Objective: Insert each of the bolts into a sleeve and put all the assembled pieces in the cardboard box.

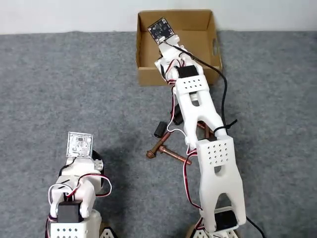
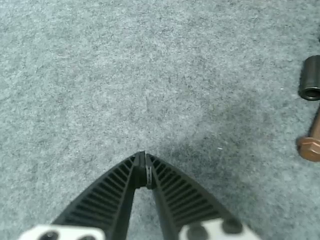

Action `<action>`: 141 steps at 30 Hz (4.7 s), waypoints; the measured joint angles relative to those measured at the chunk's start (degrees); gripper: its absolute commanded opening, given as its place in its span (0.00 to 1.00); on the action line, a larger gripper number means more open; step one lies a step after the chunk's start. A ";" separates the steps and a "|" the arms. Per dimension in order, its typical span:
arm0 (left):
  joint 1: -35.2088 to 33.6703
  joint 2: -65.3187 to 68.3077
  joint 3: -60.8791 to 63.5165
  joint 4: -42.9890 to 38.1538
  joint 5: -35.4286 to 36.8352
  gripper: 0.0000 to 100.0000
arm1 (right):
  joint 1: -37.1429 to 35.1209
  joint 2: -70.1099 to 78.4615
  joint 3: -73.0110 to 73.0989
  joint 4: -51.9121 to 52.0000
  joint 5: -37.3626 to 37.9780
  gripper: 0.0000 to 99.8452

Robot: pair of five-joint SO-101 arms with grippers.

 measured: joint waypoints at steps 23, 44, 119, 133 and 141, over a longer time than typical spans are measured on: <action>-1.67 0.00 0.00 0.00 0.00 0.01 | 0.26 0.35 -28.84 40.18 -1.93 0.02; -1.85 0.00 0.00 0.00 0.00 0.01 | 0.79 -2.37 -36.40 59.08 -9.41 0.02; -4.04 0.00 0.00 0.00 -0.09 0.01 | 11.52 -6.15 11.96 43.60 15.38 0.10; -4.22 0.00 0.00 0.00 -0.09 0.01 | 10.02 -6.24 10.37 49.67 15.47 0.01; -4.22 0.00 0.00 0.00 -0.09 0.01 | 9.49 -15.65 7.91 58.90 3.08 0.01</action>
